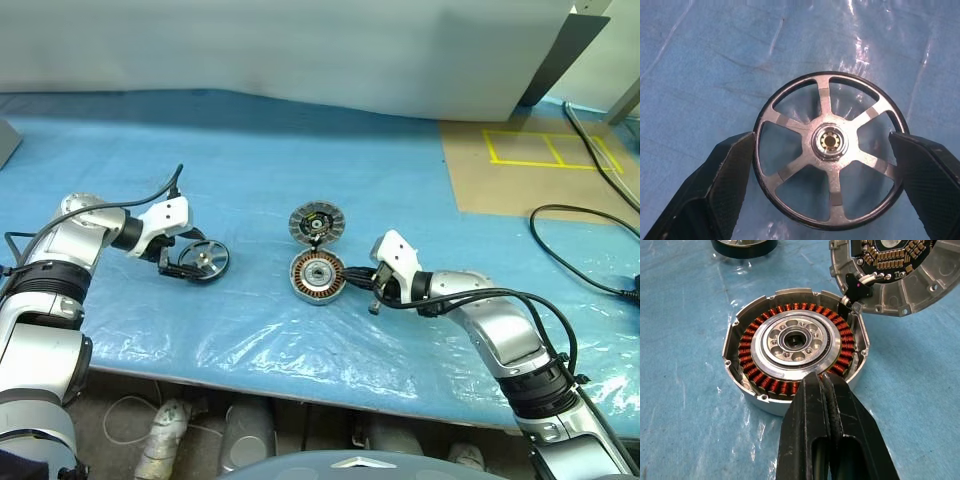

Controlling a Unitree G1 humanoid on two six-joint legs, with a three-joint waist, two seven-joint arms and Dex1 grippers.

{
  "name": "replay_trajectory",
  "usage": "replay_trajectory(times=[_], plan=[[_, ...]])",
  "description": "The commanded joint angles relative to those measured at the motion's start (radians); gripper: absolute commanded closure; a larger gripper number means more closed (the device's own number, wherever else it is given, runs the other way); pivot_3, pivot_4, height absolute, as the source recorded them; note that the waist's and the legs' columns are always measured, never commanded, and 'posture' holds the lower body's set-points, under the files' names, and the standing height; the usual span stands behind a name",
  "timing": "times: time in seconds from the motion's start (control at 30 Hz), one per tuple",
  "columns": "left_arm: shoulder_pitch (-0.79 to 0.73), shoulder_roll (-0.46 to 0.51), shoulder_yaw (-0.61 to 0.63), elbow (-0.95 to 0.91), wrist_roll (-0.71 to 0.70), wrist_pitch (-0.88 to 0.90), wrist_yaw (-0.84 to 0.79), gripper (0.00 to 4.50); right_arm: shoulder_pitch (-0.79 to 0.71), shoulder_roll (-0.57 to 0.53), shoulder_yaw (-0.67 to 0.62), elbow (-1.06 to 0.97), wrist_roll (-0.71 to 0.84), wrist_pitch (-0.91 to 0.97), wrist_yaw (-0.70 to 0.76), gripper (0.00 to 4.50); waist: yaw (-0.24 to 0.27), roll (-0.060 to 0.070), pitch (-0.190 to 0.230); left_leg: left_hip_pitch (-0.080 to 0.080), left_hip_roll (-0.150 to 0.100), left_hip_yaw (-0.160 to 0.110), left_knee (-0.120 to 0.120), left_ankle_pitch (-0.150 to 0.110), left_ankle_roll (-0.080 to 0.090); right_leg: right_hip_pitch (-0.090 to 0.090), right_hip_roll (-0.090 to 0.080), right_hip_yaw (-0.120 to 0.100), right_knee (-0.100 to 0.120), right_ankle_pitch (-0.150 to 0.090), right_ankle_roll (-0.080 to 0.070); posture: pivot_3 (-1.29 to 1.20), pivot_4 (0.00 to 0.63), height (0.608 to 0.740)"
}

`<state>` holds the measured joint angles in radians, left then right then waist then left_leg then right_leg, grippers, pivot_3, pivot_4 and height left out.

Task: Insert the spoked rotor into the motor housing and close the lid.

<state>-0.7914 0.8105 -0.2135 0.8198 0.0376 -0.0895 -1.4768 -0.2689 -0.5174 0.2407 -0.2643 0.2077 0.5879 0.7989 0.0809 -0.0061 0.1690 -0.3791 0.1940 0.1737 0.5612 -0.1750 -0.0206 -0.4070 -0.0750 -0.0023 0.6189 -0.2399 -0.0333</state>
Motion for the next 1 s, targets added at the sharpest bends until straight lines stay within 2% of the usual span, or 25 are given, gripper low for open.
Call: replay_trajectory(times=[0.03, 0.4, 0.5, 0.77, 0.8, 1.0], plan=[[0.028, -0.001, -0.003, -0.011, 0.007, 0.001, -0.013, 0.00, -0.007, -0.012, -0.004, -0.005, -0.003, -0.013, 0.003, 4.47, -0.001, 0.000, 0.000, 0.000, 0.000, 0.000, 0.000, 0.000, 0.000, 0.000, 0.000, 0.000, 0.000, 0.000, 0.000, 0.00, 0.150, 0.740], [0.068, 0.011, 0.005, -0.042, 0.002, 0.001, -0.022, 0.00, -0.001, -0.010, 0.005, 0.003, -0.014, -0.018, 0.002, 4.47, -0.002, 0.000, 0.000, 0.001, 0.000, 0.000, 0.000, 0.000, 0.000, 0.000, 0.000, 0.001, 0.000, 0.000, 0.000, 0.00, 0.150, 0.740], [0.069, 0.016, 0.012, -0.041, -0.004, -0.005, -0.024, 0.61, -0.008, -0.007, 0.009, 0.009, -0.017, -0.020, 0.003, 4.50, -0.003, 0.000, 0.000, 0.001, 0.000, 0.000, 0.000, 0.000, 0.000, 0.001, 0.000, 0.001, 0.000, 0.000, 0.000, 0.00, 0.150, 0.740], [0.087, 0.029, 0.006, -0.044, 0.009, -0.020, -0.024, 3.25, -0.012, -0.002, 0.017, 0.021, -0.024, -0.026, 0.000, 4.50, -0.004, 0.001, -0.001, 0.003, 0.000, 0.000, -0.001, 0.000, 0.000, 0.001, 0.000, 0.001, 0.000, 0.000, 0.000, 0.00, 0.150, 0.740], [0.089, 0.031, 0.005, -0.044, 0.010, -0.021, -0.023, 3.38, -0.010, -0.003, 0.018, 0.020, -0.026, -0.027, 0.000, 4.50, -0.004, 0.001, -0.001, 0.003, 0.000, 0.001, -0.001, 0.000, 0.000, 0.001, 0.000, 0.002, 0.000, 0.000, 0.000, 0.00, 0.150, 0.740], [0.101, 0.044, -0.013, -0.026, 0.041, -0.056, -0.009, 3.38, -0.006, -0.007, 0.018, 0.019, -0.029, -0.026, 0.001, 4.50, -0.005, 0.002, -0.001, 0.004, 0.000, 0.001, -0.001, 0.000, 0.000, 0.002, 0.000, 0.002, 0.000, 0.000, 0.000, 0.00, 0.150, 0.740]])
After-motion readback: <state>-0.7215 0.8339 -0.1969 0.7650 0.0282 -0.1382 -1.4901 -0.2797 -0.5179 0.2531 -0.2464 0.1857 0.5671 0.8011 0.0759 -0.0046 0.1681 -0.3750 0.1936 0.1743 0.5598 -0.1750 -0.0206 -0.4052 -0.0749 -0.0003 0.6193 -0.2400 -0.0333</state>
